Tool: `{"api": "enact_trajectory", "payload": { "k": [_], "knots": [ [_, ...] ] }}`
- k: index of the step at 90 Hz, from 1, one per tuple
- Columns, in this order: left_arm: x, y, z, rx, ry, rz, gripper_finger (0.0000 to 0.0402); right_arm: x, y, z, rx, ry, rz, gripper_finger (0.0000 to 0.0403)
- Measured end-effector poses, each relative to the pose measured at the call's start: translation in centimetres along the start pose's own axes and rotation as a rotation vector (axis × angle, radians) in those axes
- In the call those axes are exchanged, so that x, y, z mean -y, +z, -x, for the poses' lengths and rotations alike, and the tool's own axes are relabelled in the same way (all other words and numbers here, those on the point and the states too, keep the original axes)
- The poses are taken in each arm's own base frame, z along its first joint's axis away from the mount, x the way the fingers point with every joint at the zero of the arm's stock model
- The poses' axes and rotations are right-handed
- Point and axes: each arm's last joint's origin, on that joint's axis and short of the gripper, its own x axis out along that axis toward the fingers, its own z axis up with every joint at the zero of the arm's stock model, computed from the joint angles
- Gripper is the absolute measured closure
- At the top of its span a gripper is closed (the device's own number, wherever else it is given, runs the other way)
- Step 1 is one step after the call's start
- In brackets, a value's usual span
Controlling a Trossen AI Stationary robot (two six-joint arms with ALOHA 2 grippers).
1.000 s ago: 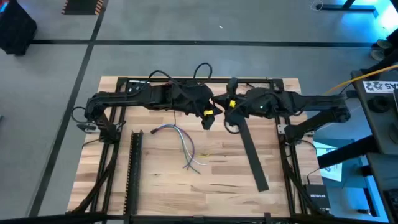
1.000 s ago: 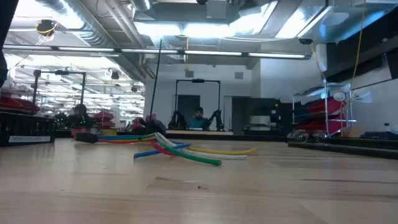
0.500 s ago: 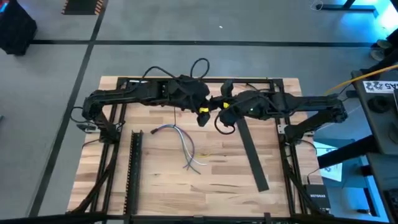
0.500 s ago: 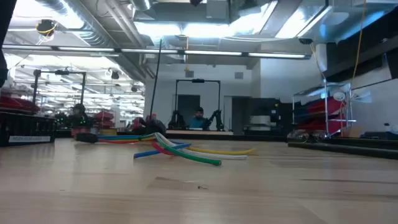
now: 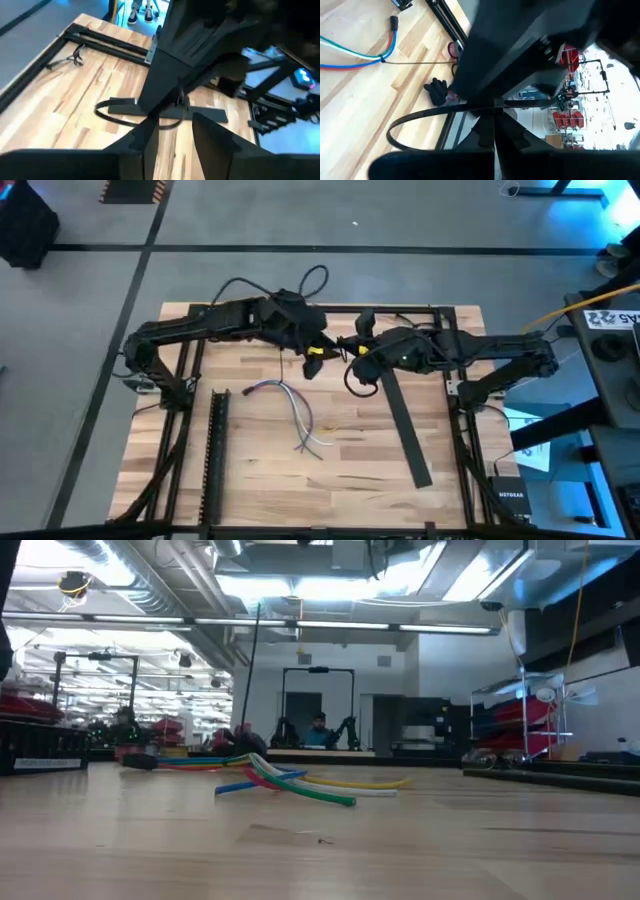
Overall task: Ziptie cables
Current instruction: Insert the black zip tie tail into the locking head
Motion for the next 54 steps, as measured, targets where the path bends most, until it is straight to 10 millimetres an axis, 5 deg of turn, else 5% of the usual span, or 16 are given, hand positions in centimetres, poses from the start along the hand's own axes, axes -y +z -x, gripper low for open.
{"api": "enact_trajectory", "payload": {
  "k": [14, 54],
  "knots": [
    [-0.5, 0.8, 1.7, 0.068, 0.036, -0.043, 0.0283, 0.0, 0.0, 0.0, 0.002, -0.002, -0.001, 0.0403],
    [-1.1, 0.8, -0.2, 0.062, -0.027, -0.086, 0.0288, 0.1, 0.0, 0.0, 0.001, -0.009, -0.004, 0.0403]
  ]
}}
